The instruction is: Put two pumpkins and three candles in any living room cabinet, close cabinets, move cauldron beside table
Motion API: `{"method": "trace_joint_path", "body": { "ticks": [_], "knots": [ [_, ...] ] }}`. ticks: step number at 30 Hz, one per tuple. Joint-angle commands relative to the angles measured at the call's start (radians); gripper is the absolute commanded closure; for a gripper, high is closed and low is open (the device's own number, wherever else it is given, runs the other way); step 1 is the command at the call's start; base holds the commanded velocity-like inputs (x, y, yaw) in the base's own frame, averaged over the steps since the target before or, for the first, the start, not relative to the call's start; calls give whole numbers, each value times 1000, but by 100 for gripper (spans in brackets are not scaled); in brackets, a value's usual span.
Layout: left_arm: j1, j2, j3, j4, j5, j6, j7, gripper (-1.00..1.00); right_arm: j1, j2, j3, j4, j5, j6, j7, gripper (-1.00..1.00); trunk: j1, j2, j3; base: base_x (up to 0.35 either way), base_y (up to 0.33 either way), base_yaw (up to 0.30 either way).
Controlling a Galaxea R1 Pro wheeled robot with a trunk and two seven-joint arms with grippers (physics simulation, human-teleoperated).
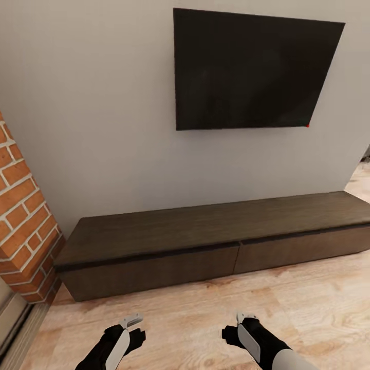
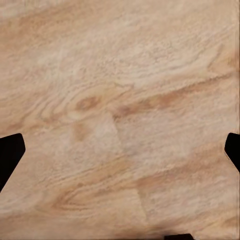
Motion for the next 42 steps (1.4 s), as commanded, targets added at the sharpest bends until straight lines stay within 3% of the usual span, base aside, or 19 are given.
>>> {"method": "trace_joint_path", "body": {
  "ticks": [1, 10, 32, 42],
  "knots": [
    [0, 0, 0, 0, 0, 0, 0, -100, 0, -1, 0, 0, 0, 0, 0, -100, -4, 7, 3, 0, 0, -268],
    [0, 3, 5, 1, 0, 1, 0, -100, 0, -20, -1, 0, -2, -1, 0, -100, -38, 70, 26, 0, 0, -269],
    [0, 3, 8, 37, -2, -3, 0, -100, 1, -18, -1, 0, -3, -3, 1, -100, -123, 224, 85, 0, 0, -271],
    [0, 2, 7, 38, 0, -5, 0, -100, 1, -20, -7, 21, -4, -61, -4, -100, -161, 294, 112, 0, 0, -274]
  ]
}}
